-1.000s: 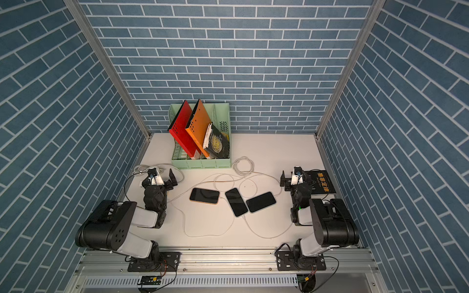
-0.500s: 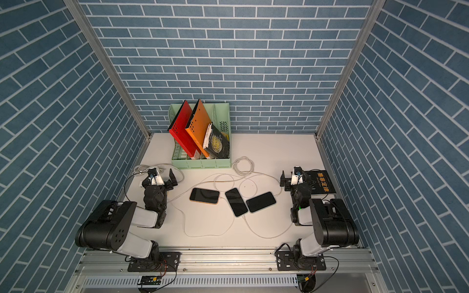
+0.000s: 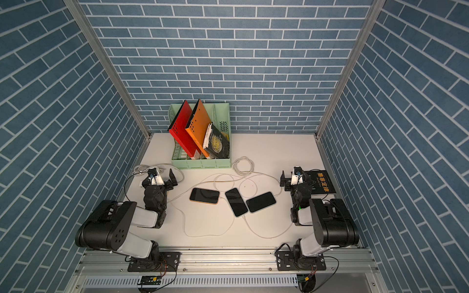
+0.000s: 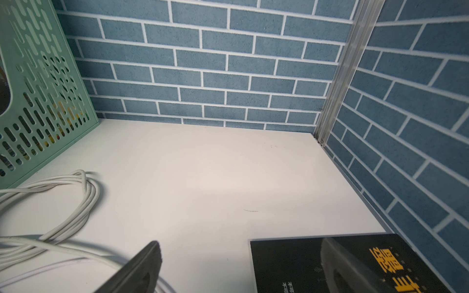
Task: Unplug the charging cable from the phone
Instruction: Adjust the phone at the center of the board.
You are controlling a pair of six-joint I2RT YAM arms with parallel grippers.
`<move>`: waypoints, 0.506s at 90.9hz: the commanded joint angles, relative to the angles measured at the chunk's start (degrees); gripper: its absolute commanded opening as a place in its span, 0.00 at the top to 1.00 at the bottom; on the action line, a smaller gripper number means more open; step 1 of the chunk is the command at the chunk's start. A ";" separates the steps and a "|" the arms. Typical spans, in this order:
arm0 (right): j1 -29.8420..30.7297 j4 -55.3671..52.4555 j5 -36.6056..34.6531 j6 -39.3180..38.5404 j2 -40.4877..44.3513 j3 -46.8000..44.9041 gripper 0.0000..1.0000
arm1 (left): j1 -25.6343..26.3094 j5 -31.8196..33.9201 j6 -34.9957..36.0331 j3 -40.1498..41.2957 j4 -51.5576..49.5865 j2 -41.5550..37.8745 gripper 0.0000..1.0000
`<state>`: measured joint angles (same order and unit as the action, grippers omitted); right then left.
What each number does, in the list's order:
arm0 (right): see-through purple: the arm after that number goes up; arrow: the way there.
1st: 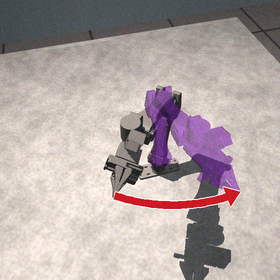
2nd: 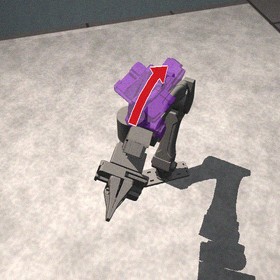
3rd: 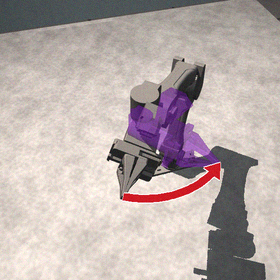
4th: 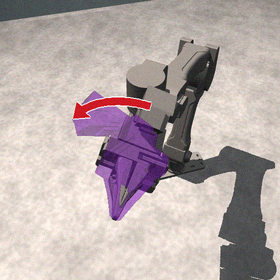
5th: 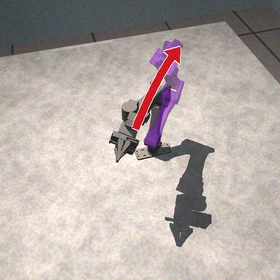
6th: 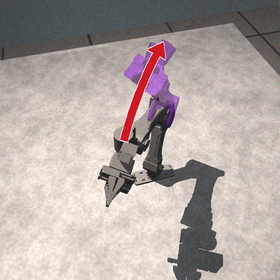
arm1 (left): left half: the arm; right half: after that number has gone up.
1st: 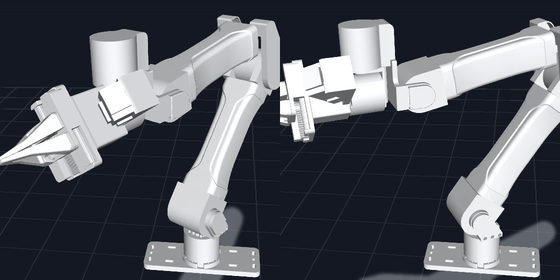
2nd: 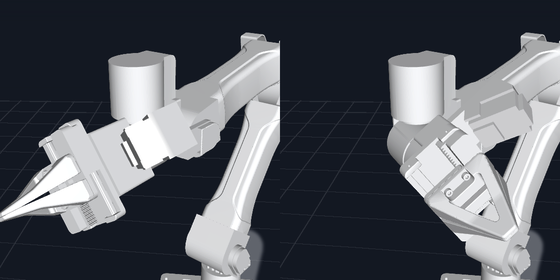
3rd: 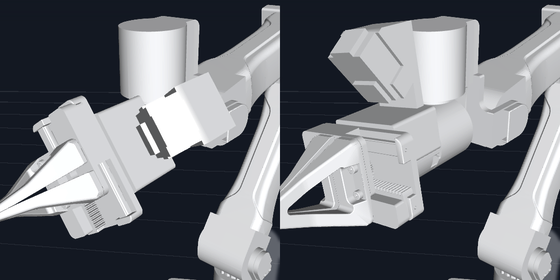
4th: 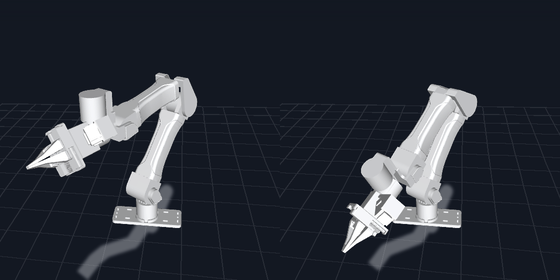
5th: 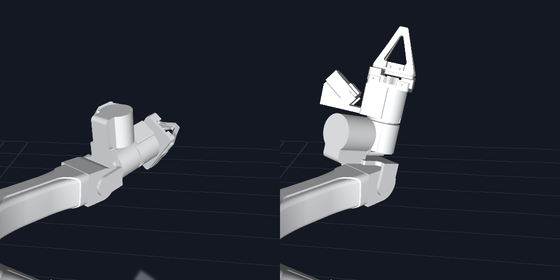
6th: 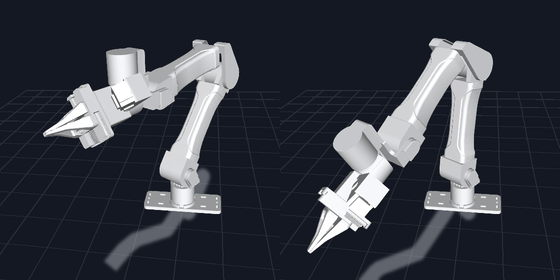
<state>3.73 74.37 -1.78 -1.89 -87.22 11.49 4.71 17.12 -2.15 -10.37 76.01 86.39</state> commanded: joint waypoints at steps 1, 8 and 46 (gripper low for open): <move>-0.30 -4.96 -0.29 -1.03 1.45 2.51 0.00 | -0.40 1.62 -0.48 -2.17 -5.51 -3.53 0.00; -0.30 -13.96 0.86 -1.57 4.48 6.10 0.01 | -0.40 1.75 -0.49 -5.78 -15.18 -8.16 0.00; -0.94 -59.16 -1.54 31.11 19.15 27.41 0.00 | -0.43 -6.94 -31.83 -24.43 -62.18 -23.62 0.00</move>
<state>3.29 34.54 -4.32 16.56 -68.62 32.27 4.47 16.67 -22.37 -33.98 29.69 63.55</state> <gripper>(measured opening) 0.996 0.997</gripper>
